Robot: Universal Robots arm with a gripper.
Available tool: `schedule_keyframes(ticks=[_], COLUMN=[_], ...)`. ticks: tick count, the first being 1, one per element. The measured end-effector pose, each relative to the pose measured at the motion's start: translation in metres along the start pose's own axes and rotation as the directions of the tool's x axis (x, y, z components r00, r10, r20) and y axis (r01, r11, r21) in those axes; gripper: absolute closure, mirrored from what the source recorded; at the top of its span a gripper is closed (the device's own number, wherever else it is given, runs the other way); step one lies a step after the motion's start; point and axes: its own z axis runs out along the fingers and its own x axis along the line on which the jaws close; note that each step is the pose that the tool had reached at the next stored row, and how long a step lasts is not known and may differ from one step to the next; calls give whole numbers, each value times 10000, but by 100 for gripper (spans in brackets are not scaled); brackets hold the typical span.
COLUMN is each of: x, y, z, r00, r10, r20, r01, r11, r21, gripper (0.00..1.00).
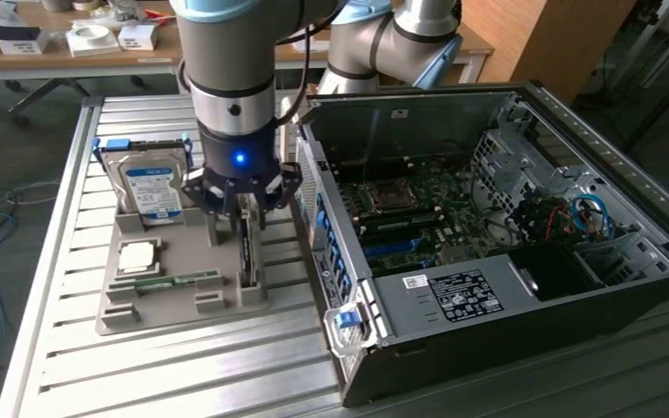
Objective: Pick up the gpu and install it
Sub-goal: 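Pick up the gpu and move the gpu toward the slot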
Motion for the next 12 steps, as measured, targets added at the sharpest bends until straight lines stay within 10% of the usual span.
schedule_keyframes(ticks=[12], x=[2], y=[-7], z=[130], r00=[10000], r10=[3], r20=[-45], r01=[-3], r11=[10000], r21=[4], gripper=[57])
